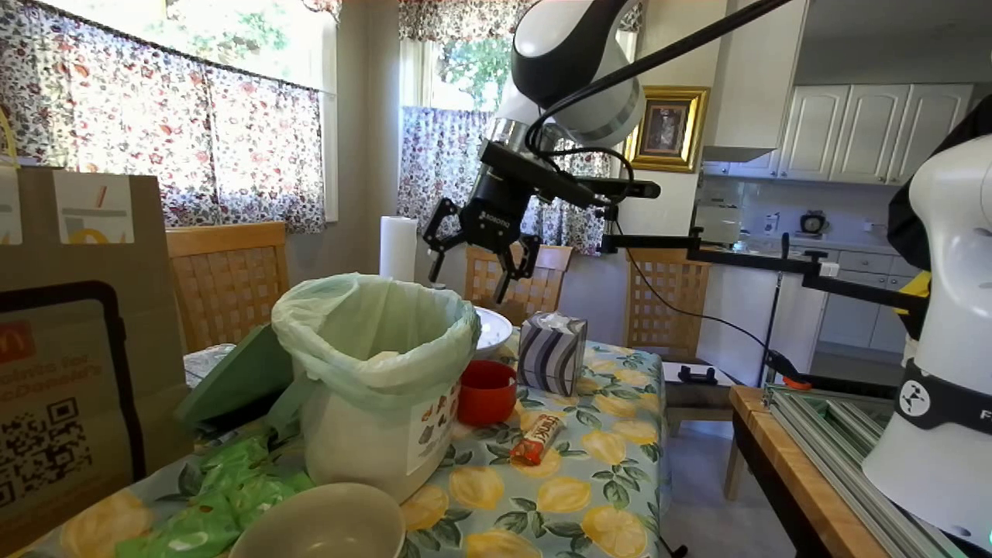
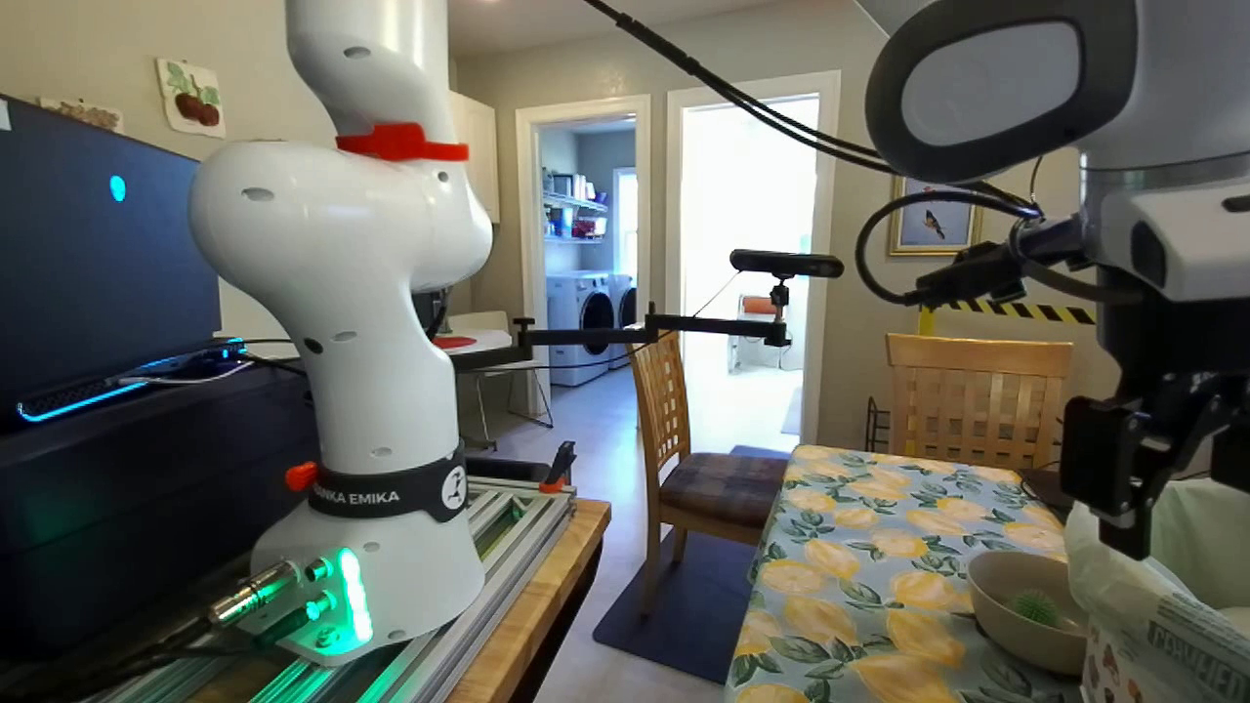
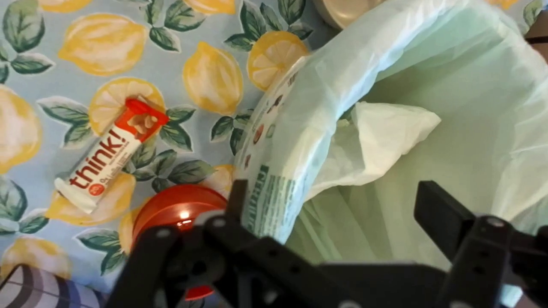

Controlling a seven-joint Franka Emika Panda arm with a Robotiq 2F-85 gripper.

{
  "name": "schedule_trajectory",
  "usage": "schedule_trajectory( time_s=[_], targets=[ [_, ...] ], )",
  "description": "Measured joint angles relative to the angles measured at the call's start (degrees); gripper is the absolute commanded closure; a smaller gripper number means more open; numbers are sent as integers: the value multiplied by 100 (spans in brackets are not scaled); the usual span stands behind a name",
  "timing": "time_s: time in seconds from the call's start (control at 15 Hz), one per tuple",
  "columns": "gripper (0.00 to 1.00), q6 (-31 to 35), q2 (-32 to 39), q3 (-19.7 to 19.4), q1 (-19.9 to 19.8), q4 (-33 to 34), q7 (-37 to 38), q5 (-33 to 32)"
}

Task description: Move the bin forwards then tilt the red lid over the bin to put the box in the lid into the bin.

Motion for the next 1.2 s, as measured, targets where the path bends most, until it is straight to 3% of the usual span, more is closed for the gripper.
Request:
schedule_trajectory(
  time_s=[0.33,0.4,0.53,1.07,1.2],
  targets=[
    [2,418,567,20,-3,27,11,234],
    [26,482,667,34,-3,56,11,281],
    [31,562,857,69,-3,158,11,376],
    [94,708,1220,106,-19,499,11,481],
    [99,707,1218,109,-25,518,11,481]
  ],
)
